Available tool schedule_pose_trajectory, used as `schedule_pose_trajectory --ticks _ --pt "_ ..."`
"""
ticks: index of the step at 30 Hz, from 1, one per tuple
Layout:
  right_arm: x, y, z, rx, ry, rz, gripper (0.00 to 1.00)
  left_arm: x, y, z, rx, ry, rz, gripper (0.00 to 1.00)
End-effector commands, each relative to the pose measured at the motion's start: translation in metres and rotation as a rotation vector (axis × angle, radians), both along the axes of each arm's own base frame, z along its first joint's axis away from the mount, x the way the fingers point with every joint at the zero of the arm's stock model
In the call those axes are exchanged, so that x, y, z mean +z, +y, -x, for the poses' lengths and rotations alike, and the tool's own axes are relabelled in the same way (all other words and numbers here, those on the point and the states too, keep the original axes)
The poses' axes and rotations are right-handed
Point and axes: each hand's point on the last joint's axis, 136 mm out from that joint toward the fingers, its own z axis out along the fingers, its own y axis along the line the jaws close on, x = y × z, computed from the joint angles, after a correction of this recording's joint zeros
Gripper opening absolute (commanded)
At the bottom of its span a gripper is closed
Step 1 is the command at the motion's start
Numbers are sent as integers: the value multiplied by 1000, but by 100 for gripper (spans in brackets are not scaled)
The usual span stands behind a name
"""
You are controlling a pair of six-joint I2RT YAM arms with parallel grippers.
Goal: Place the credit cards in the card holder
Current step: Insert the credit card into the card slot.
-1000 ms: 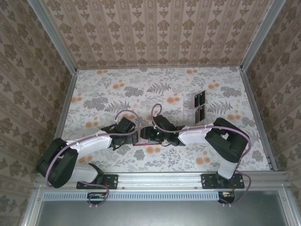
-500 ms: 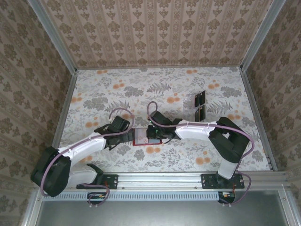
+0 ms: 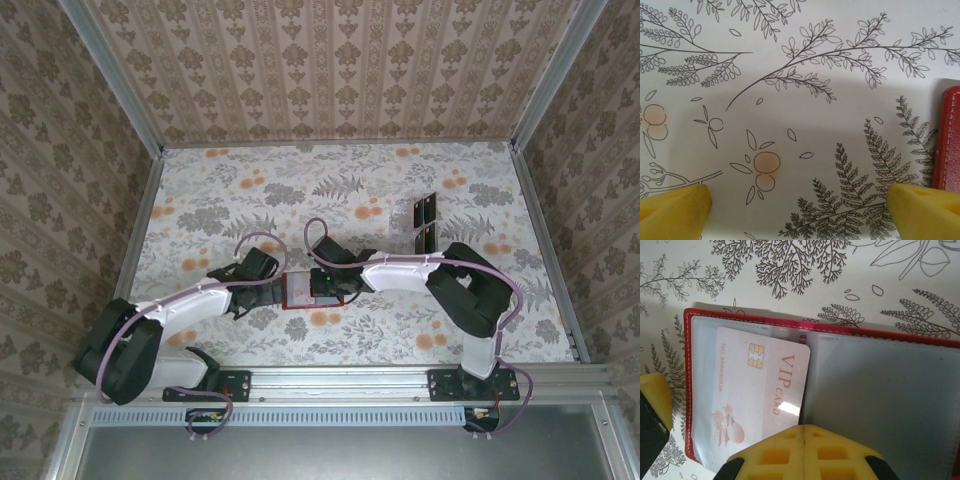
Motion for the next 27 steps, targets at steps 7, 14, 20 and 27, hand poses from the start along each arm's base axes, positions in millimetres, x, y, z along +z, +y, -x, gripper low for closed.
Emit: schedule_pose_trajectory --ticks 7,14,20,27 --pt "-2 5 -5 18 9 13 2 -17 0 4 -23 54 -26 100" --pt "-2 19 -5 38 21 -15 2 -24 -3 5 -30 66 -19 100" --pt "-3 27 -5 42 32 -36 2 -26 -5 5 -35 68 -9 100" --pt "-2 37 -5 48 40 -64 2 -30 -7 8 -41 77 -3 100"
